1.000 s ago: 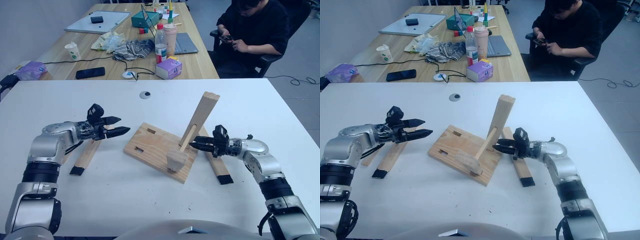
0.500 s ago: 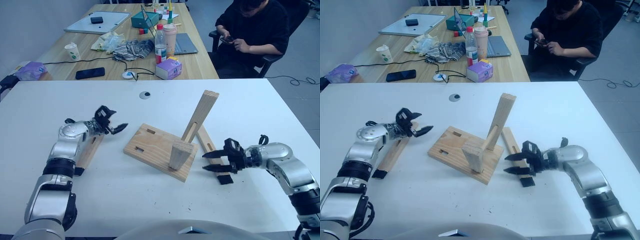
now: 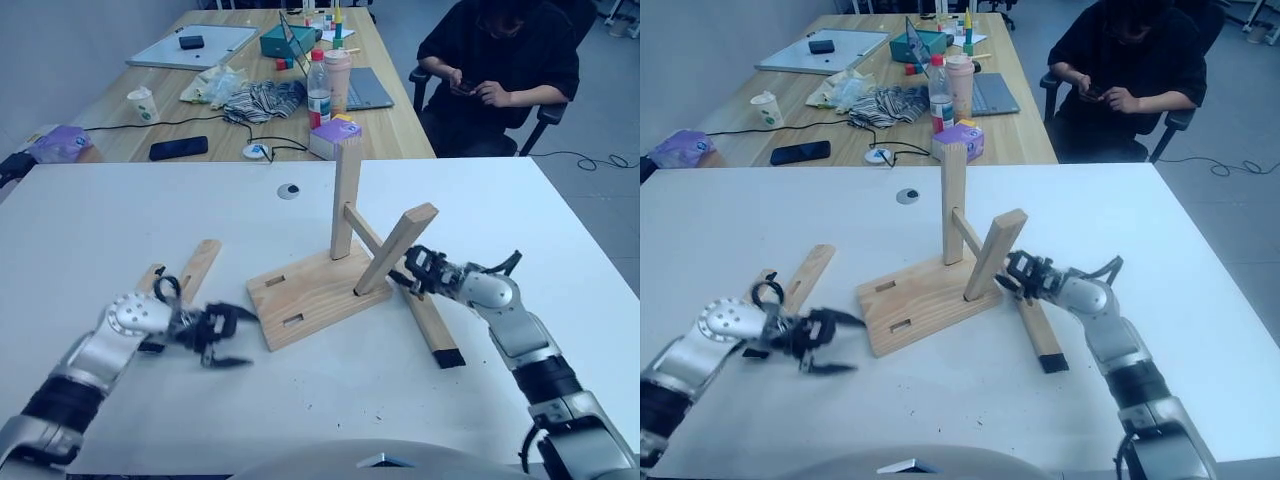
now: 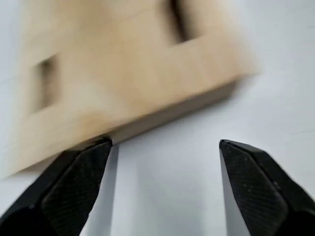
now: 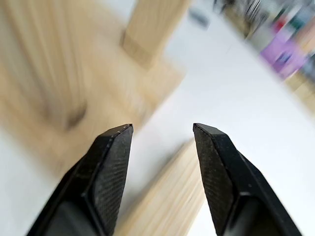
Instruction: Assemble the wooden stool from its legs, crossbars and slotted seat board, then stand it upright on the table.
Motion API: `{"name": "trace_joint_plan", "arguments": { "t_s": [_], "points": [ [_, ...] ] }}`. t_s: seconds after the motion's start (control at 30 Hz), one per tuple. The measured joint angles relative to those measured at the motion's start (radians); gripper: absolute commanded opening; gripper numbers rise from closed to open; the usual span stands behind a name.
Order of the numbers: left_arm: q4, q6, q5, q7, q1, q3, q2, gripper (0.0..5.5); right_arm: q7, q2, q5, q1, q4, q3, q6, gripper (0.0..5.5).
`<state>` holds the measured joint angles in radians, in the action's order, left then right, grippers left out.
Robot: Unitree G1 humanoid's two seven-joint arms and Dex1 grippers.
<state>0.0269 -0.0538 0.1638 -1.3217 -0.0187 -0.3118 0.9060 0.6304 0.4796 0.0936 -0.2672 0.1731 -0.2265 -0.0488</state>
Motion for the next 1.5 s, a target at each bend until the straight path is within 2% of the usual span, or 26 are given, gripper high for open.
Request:
{"name": "trace_joint_plan", "arguments": {
  "t_s": [0.07,0.17,0.27,0.37,0.43,0.5,0.6,0.7,0.8,0.93,1.03,1.17,1.27,1.4,1.5],
  "points": [
    [0.116,0.148,0.111,-0.033,-0.038,0.007,0.008,4.06,-0.013,0.016,0.034,-0.005,0.041,0.005,-0.04,2.26],
    [0.169,0.294,0.238,-0.031,0.024,0.088,0.015,4.06,0.008,0.07,0.044,-0.004,0.055,0.018,-0.061,2.26],
    [0.009,0.377,0.318,0.117,0.298,0.217,-0.099,4.06,0.141,0.16,-0.023,0.023,0.018,0.047,0.0,2.26],
    [-0.246,0.298,0.225,0.282,0.502,0.245,-0.212,4.06,0.298,0.185,-0.205,0.088,-0.097,0.092,0.177,2.26],
    [-0.402,0.206,0.14,0.356,0.539,0.227,-0.27,4.06,0.425,0.216,-0.344,0.139,-0.208,0.096,0.33,2.26],
    [-0.581,0.115,0.044,0.433,0.556,0.196,-0.315,4.06,0.514,0.236,-0.442,0.189,-0.325,0.049,0.429,2.26],
    [-0.863,-0.019,-0.108,0.535,0.583,0.141,-0.358,4.06,0.511,0.21,-0.431,0.204,-0.362,-0.041,0.476,2.26],
    [-0.968,-0.155,-0.169,0.52,0.592,0.106,-0.378,4.06,0.448,0.152,-0.333,0.192,-0.3,-0.115,0.43,2.26],
    [-0.854,-0.192,-0.132,0.348,0.515,0.082,-0.385,4.06,0.362,0.08,-0.224,0.119,-0.174,-0.158,0.348,2.26],
    [-0.652,-0.139,-0.092,0.173,0.39,0.061,-0.311,4.06,0.27,0.038,-0.169,0.06,-0.071,-0.149,0.288,2.26],
    [-0.498,-0.073,-0.064,0.111,0.302,0.051,-0.269,4.06,0.263,0.039,-0.167,0.058,-0.058,-0.14,0.27,2.26],
    [-0.43,-0.014,-0.049,0.137,0.262,0.072,-0.275,4.06,0.279,0.052,-0.164,0.069,-0.074,-0.123,0.275,2.26],
    [-0.339,0.079,-0.006,0.198,0.228,0.164,-0.254,4.06,0.301,0.1,-0.184,0.091,-0.132,-0.066,0.303,2.26],
    [-0.168,0.236,0.118,0.234,0.182,0.37,-0.137,4.06,0.298,0.163,-0.222,0.126,-0.207,0.041,0.341,2.26],
    [-0.248,0.312,0.18,0.309,0.162,0.531,-0.104,4.06,0.274,0.165,-0.243,0.165,-0.215,0.092,0.349,2.26]
  ]
}}
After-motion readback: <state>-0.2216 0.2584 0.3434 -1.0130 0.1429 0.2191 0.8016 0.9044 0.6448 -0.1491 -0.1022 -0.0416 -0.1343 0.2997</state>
